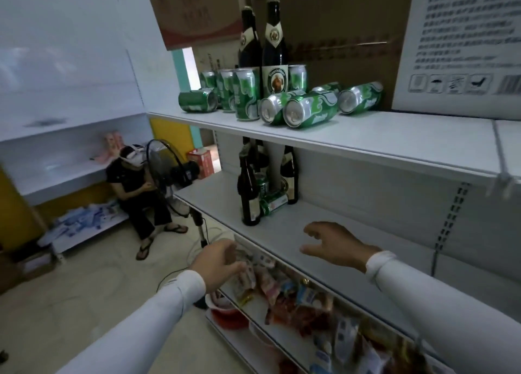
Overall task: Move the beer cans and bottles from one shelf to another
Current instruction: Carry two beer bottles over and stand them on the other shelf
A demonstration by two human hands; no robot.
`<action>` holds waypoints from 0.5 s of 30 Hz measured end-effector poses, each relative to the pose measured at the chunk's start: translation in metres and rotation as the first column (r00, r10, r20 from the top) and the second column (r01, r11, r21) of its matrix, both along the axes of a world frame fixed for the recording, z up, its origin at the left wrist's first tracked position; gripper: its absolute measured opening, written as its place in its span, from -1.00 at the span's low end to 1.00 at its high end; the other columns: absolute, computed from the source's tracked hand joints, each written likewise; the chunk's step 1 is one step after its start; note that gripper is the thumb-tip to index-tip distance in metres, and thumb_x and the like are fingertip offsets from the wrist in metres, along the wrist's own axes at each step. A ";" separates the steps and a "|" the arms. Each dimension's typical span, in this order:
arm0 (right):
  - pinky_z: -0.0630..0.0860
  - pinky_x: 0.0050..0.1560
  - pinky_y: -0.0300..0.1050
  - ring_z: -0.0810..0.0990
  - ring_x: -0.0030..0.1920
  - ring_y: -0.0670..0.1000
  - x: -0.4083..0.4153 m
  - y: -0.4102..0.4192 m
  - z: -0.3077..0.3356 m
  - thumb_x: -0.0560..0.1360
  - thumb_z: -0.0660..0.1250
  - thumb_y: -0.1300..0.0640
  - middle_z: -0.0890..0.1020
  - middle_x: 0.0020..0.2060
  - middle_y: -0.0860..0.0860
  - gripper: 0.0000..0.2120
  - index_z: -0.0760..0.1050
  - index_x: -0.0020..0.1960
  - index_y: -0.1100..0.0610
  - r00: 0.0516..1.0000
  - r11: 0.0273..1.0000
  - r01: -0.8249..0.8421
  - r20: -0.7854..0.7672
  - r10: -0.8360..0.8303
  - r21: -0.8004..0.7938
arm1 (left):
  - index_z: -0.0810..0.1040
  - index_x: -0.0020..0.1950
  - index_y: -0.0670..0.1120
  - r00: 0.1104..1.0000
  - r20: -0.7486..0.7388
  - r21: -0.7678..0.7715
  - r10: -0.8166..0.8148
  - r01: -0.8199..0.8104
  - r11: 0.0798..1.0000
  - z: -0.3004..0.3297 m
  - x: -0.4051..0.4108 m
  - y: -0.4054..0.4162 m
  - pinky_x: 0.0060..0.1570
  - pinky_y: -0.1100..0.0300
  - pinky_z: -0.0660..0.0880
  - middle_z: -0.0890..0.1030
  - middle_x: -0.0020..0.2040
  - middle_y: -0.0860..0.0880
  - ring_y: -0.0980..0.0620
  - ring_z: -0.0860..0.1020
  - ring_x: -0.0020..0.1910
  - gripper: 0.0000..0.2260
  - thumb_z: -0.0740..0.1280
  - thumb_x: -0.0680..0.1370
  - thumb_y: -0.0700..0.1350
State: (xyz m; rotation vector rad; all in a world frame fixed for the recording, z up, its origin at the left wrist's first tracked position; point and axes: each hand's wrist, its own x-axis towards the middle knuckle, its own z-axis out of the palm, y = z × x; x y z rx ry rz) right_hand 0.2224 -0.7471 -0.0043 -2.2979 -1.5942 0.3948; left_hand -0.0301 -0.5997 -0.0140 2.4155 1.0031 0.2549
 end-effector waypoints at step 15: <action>0.44 0.27 -0.09 0.51 0.23 0.01 0.066 0.128 -0.043 0.49 0.39 -0.17 0.51 0.28 0.04 -0.38 0.37 0.43 0.12 0.954 0.978 0.206 -0.218 -0.207 -0.028 | 0.34 0.42 -0.10 0.994 0.108 -0.012 -0.019 0.020 1.000 0.012 0.093 0.201 0.14 0.05 0.53 0.48 0.29 -0.05 0.01 0.52 0.16 -0.34 0.49 0.40 0.07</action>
